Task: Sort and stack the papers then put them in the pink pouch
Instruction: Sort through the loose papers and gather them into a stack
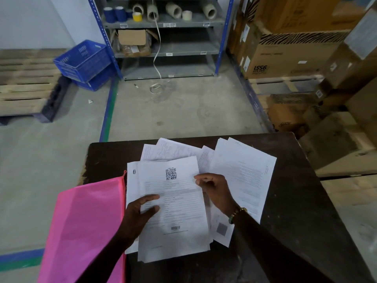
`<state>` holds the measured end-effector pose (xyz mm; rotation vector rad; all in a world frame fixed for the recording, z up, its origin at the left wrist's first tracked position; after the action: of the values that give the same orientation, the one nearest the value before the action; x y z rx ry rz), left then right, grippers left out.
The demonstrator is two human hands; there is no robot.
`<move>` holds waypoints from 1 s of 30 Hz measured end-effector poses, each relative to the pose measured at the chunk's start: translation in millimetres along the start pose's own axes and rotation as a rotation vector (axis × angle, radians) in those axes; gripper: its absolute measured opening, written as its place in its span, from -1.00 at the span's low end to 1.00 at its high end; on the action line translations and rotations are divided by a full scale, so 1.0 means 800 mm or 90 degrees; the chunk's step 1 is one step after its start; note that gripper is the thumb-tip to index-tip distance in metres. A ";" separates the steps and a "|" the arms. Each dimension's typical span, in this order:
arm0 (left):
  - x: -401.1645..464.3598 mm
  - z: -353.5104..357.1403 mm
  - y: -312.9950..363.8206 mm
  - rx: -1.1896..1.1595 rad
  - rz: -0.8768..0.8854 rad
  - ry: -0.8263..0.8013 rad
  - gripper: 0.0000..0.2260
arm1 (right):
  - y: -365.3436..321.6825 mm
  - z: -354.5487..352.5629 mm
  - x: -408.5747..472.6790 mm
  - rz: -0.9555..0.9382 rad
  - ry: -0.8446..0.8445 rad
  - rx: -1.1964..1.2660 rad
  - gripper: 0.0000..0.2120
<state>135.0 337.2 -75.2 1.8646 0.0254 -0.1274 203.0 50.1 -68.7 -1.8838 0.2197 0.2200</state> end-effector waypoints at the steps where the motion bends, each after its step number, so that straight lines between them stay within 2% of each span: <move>1: 0.001 -0.002 0.000 0.009 0.007 -0.002 -0.73 | 0.001 -0.016 0.000 0.008 0.009 -0.012 -0.83; 4: 0.004 -0.007 0.000 0.038 0.024 -0.017 -0.73 | -0.004 -0.086 0.007 -0.035 0.103 -0.104 -0.89; 6: 0.004 -0.009 -0.002 0.048 0.026 -0.026 -0.74 | -0.001 -0.140 0.017 -0.024 0.163 -0.157 -0.77; 9: 0.004 -0.010 -0.004 0.055 0.032 -0.029 -0.76 | 0.018 -0.196 0.035 0.044 0.148 -0.270 -0.45; 13: 0.005 -0.010 -0.007 0.056 0.029 -0.033 -0.76 | 0.046 -0.227 0.054 0.114 0.077 -0.435 0.16; 16: 0.007 -0.009 -0.008 0.064 0.026 -0.043 -0.76 | 0.060 -0.233 0.065 0.138 0.030 -0.528 0.41; 20: 0.006 -0.008 -0.008 0.078 0.028 -0.052 -0.77 | 0.073 -0.237 0.076 0.151 0.001 -0.532 0.51; 25: 0.006 -0.007 -0.009 0.078 0.022 -0.050 -0.78 | 0.063 -0.230 0.066 0.160 -0.024 -0.486 0.46; 30: 0.007 -0.006 -0.009 0.077 0.018 -0.047 -0.78 | 0.061 -0.232 0.062 0.166 -0.026 -0.474 0.54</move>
<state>139.9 343.5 -81.4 1.9788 -0.0611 -0.1809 246.1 -143.0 -67.6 -2.5822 0.3950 0.5777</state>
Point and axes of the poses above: each hand's wrist, its own x-axis towards the middle knuckle, its own z-axis out of the palm, y = z × x, the point moved 9 cm from there along x, towards the middle knuckle, and after that the axes turned 9 degrees about z, right-handed, at the moved point
